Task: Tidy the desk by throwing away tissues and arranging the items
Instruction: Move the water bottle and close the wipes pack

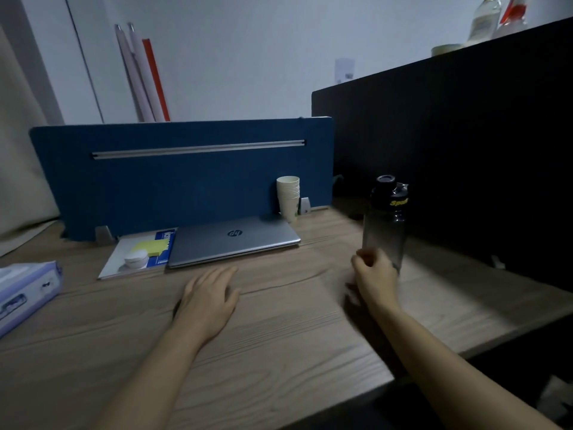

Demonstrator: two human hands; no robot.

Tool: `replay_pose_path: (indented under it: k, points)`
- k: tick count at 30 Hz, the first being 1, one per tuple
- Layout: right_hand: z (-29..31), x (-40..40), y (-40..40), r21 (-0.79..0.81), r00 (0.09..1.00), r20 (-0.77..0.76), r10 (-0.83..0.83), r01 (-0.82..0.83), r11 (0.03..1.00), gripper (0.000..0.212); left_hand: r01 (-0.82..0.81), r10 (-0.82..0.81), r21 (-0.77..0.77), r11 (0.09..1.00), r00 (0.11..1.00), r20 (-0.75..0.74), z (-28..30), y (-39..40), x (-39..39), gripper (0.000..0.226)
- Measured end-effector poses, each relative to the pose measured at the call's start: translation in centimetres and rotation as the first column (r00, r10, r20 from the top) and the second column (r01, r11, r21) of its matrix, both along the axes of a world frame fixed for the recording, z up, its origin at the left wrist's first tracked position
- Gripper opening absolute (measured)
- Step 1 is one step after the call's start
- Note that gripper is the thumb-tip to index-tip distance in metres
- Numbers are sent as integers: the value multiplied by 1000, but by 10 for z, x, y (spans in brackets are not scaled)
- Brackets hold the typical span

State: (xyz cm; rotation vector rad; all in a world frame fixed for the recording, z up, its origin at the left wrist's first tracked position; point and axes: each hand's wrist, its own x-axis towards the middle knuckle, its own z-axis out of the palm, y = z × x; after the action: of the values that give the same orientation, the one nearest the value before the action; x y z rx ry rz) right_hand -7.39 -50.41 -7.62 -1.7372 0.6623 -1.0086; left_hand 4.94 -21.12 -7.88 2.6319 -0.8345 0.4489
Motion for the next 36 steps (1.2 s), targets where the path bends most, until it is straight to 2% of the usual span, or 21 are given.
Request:
replay_pose_path:
  k: [2, 5, 10, 13, 16, 21, 36]
  points:
    - [1, -18, -5, -2, 987, 38, -154, 154, 988, 12, -4, 4, 0, 1000, 1000, 4, 1, 2, -5, 52]
    - [4, -35, -19, 24, 946, 19, -323, 323, 946, 43, -14, 14, -2, 1000, 1000, -1, 2, 3, -9, 51]
    - [1, -35, -36, -56, 976, -66, -206, 202, 978, 83, -12, 12, -9, 1000, 1000, -9, 2, 4, -8, 50]
    - [0, -27, -50, -99, 987, -90, -131, 122, 988, 97, -5, 5, -7, 1000, 1000, -5, 1, 3, -5, 50]
    - [0, -15, -62, -89, 996, -80, -41, 33, 995, 101, 2, -2, -15, 1000, 1000, -8, 0, 3, -3, 51]
    - [0, 8, -71, -83, 995, -100, 15, -23, 996, 103, 19, -19, -17, 1000, 1000, -8, 0, -1, 3, 53]
    - [0, 112, -91, -122, 985, -164, 60, -81, 989, 98, 9, -11, -60, 998, 999, -35, -1, -25, 54, 54]
